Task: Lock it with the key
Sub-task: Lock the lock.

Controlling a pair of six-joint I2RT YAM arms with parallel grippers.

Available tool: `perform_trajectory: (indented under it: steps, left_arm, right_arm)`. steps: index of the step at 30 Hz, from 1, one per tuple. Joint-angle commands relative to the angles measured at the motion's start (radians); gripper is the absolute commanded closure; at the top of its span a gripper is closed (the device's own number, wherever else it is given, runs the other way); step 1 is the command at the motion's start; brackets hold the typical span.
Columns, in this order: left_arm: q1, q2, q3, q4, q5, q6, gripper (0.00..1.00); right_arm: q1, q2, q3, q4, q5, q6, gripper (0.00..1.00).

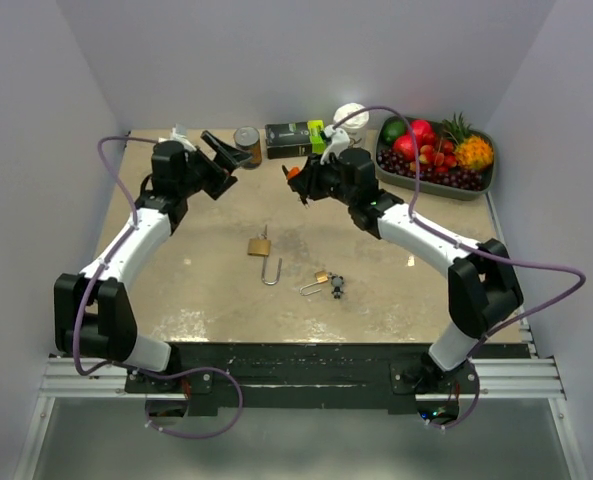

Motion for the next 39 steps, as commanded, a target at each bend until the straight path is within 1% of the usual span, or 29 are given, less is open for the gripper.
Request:
perform_trajectory:
  steps: [1, 2, 3, 4, 5, 6, 7, 8, 9, 10, 11, 12, 13, 14, 15, 16, 17, 18, 19, 20, 21, 22, 23, 27, 30, 34, 37, 39]
  left_arm:
    - [0.089, -0.04, -0.003, 0.02, 0.173, 0.374, 0.01]
    - [0.092, -0.025, 0.041, -0.006, 0.186, 0.503, 0.01]
    - [0.092, -0.013, 0.072, -0.147, 0.173, 0.73, 0.01]
    - [0.095, -0.008, 0.088, -0.178, 0.215, 0.828, 0.01]
    - [0.103, -0.017, 0.083, -0.196, 0.279, 0.931, 0.01]
    - [0.114, -0.028, 0.071, -0.198, 0.347, 1.125, 0.01]
    - [0.114, -0.045, 0.056, -0.207, 0.458, 1.237, 0.01]
    - [0.114, -0.062, 0.052, -0.282, 0.507, 1.339, 0.01]
    - [0.114, -0.065, 0.054, -0.317, 0.557, 1.496, 0.01]
    - [0.114, -0.066, 0.058, -0.351, 0.659, 1.56, 0.01]
    - [0.112, -0.059, 0.071, -0.412, 0.712, 1.614, 0.01]
    - [0.097, -0.056, 0.075, -0.438, 0.761, 1.704, 0.01]
    - [0.08, -0.051, 0.081, -0.458, 0.813, 1.738, 0.01]
    - [0.057, -0.054, 0.08, -0.483, 0.814, 1.772, 0.01]
    - [0.006, -0.06, 0.075, -0.48, 0.806, 1.816, 0.02]
    - [-0.018, -0.083, 0.048, -0.463, 0.797, 1.826, 0.03]
    - [-0.039, -0.097, 0.03, -0.395, 0.788, 1.822, 0.06]
    - [-0.076, -0.114, 0.007, -0.347, 0.78, 1.782, 0.07]
    - [-0.087, -0.144, -0.038, -0.291, 0.769, 1.747, 0.09]
    - [-0.096, -0.155, -0.058, -0.19, 0.765, 1.708, 0.14]
    - [-0.116, -0.165, -0.07, -0.157, 0.759, 1.664, 0.17]
    - [-0.125, -0.169, -0.081, -0.14, 0.746, 1.653, 0.21]
    - [-0.133, -0.169, -0.081, -0.127, 0.745, 1.647, 0.26]
    - [-0.17, -0.166, -0.087, -0.084, 0.728, 1.595, 0.34]
    - [-0.182, -0.169, -0.093, -0.083, 0.736, 1.588, 0.41]
    - [-0.196, -0.177, -0.106, -0.126, 0.759, 1.637, 0.44]
    - [-0.214, -0.186, -0.112, -0.187, 0.763, 1.693, 0.5]
    - [-0.224, -0.191, -0.119, -0.196, 0.765, 1.713, 0.51]
  right_arm:
    - [-0.079, -0.094, 0.008, 0.032, -0.281, 0.011, 1.0]
    - [-0.107, -0.102, 0.007, 0.025, -0.341, 0.005, 1.0]
    - [-0.118, -0.108, 0.01, 0.01, -0.387, -0.009, 1.0]
    - [-0.127, -0.114, 0.01, -0.031, -0.477, -0.053, 1.0]
    - [-0.144, -0.123, 0.011, -0.06, -0.516, -0.079, 1.0]
    - [-0.15, -0.138, 0.013, -0.089, -0.553, -0.102, 1.0]
    - [-0.155, -0.148, 0.011, -0.149, -0.623, -0.145, 1.0]
    - [-0.156, -0.155, 0.008, -0.178, -0.649, -0.167, 1.0]
    - [-0.156, -0.172, 0.007, -0.2, -0.679, -0.193, 1.0]
    - [-0.158, -0.178, 0.004, -0.271, -0.703, -0.235, 1.0]
    - [-0.158, -0.188, -0.004, -0.292, -0.741, -0.246, 1.0]
    - [-0.158, -0.2, -0.01, -0.307, -0.758, -0.262, 1.0]
    - [-0.156, -0.208, -0.013, -0.332, -0.772, -0.268, 1.0]
    - [-0.158, -0.215, -0.022, -0.34, -0.786, -0.276, 1.0]
    - [-0.156, -0.224, -0.027, -0.343, -0.8, -0.279, 1.0]
    - [-0.156, -0.234, -0.032, -0.344, -0.814, -0.28, 1.0]
    - [-0.158, -0.237, -0.041, -0.344, -0.828, -0.28, 1.0]
    - [-0.158, -0.24, -0.042, -0.346, -0.85, -0.282, 1.0]
    - [-0.158, -0.244, -0.044, -0.353, -0.86, -0.282, 1.0]
    - [-0.158, -0.246, -0.048, -0.357, -0.869, -0.288, 1.0]
    - [-0.156, -0.251, -0.052, -0.36, -0.887, -0.296, 1.0]
    - [-0.155, -0.26, -0.059, -0.36, -0.895, -0.299, 1.0]
    - [-0.152, -0.263, -0.064, -0.358, -0.9, -0.302, 1.0]
    - [-0.141, -0.286, -0.081, -0.376, -0.921, -0.337, 1.0]
    - [-0.136, -0.301, -0.094, -0.383, -0.923, -0.351, 1.0]
    - [-0.132, -0.313, -0.105, -0.387, -0.934, -0.36, 1.0]
    - [-0.127, -0.323, -0.11, -0.39, -0.933, -0.362, 1.0]
    - [-0.126, -0.329, -0.111, -0.392, -0.932, -0.36, 1.0]
